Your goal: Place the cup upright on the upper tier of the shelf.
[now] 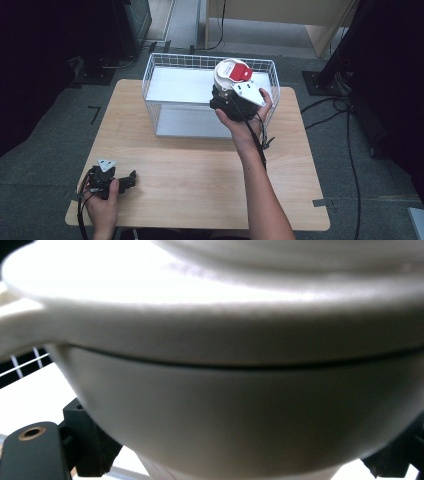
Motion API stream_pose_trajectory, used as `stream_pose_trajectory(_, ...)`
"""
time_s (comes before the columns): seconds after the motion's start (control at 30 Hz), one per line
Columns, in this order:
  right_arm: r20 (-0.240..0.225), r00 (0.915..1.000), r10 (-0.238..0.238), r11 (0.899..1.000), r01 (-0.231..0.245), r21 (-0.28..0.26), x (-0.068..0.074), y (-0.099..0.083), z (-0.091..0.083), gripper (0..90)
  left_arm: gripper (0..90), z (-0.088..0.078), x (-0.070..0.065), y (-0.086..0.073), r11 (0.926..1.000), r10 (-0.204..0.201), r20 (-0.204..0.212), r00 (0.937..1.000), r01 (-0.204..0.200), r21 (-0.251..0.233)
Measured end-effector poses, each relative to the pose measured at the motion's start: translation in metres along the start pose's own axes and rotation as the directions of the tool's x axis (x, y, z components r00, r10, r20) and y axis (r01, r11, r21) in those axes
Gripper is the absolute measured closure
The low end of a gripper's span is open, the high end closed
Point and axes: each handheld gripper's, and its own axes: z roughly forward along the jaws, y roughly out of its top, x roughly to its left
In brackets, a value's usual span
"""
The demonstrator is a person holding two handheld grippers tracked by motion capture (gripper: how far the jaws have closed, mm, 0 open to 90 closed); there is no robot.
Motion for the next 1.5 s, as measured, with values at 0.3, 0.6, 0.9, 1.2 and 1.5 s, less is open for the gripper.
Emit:
stream_pose_trajectory(0.3,-0.002,0.9997,0.024,1.000,-0.024,-0.001,-0.004,0.004,0.016,11.0,0.0,0.000,0.000,0.000,1.0000,0.000,0.000,1.0000,0.000,0.000)
stream_pose_trajectory(0.6,-0.015,0.9997,0.018,1.000,-0.018,-0.003,-0.002,0.013,0.037,10.9,0.0,0.000,0.000,0.000,1.0000,-0.002,0.000,1.0000,0.002,-0.002)
stream_pose_trajectory(0.9,-0.007,0.9999,0.013,1.000,-0.013,0.006,-0.001,0.017,0.056,11.0,0.0,0.000,0.000,0.000,1.0000,-0.002,0.000,1.0000,0.002,-0.002)
stream_pose_trajectory(1.2,-0.005,0.9995,0.030,0.999,-0.029,0.017,-0.003,0.013,0.068,11.0,0.0,0.000,0.000,0.000,1.0000,-0.002,0.000,1.0000,0.002,-0.002)
stream_pose_trajectory(1.5,-0.020,0.9986,0.048,0.999,-0.048,0.014,-0.007,0.011,0.071,10.7,0.0,0.000,0.000,0.000,1.0000,-0.002,0.000,1.0000,0.002,-0.001)
